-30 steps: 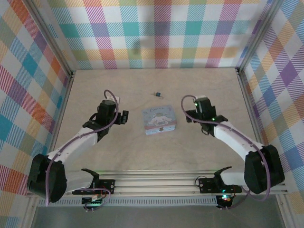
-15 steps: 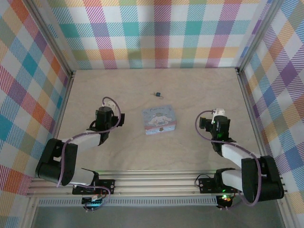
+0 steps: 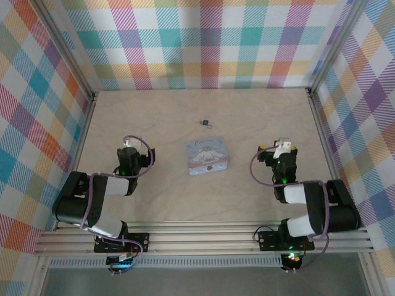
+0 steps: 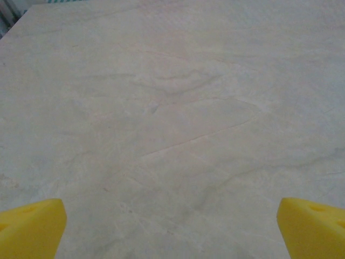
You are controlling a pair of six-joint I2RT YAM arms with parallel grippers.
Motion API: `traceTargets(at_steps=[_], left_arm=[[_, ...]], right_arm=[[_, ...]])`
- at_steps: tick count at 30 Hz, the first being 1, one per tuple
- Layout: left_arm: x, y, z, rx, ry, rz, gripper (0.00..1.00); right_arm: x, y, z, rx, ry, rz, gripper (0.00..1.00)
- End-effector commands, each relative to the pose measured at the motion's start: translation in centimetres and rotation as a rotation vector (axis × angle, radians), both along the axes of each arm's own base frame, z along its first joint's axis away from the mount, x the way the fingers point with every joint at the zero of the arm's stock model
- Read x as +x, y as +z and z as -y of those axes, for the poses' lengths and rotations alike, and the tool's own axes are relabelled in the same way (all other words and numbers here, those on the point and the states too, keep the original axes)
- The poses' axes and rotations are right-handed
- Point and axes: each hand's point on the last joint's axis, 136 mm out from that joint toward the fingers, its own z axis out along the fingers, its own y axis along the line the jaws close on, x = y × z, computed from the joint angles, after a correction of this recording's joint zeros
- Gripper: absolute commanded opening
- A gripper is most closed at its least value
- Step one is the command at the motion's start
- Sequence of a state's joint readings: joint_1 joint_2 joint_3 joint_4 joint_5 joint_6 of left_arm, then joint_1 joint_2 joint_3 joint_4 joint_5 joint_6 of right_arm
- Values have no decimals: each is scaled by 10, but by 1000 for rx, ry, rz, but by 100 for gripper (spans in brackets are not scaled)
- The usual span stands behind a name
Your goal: Unlock a padlock with a key
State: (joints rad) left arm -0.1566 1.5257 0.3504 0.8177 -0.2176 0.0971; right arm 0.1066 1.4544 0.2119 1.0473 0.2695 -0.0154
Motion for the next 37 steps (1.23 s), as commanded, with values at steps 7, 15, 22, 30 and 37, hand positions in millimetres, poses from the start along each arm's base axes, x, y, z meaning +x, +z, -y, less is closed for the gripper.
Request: traceTargets(at_steps=[7,15,22,30,37], left_arm=[[22,8,-9,-122,-10,14,100],[22,8,-9,-119,-12,15,100],[21,8,-9,-119,-12,13,100],[21,8,-9,-120,-11,14,100],[21,8,-9,-119,-12,14,100]], right_arm=[[36,-2,2,45,-12,-67,100],[34,-3,11,89,-16,-67,100],[35,-2,11,89,-16,-65,100],[35,-3,11,90,-17,-67,100],[36,-3,11,90,-13,-70,100]])
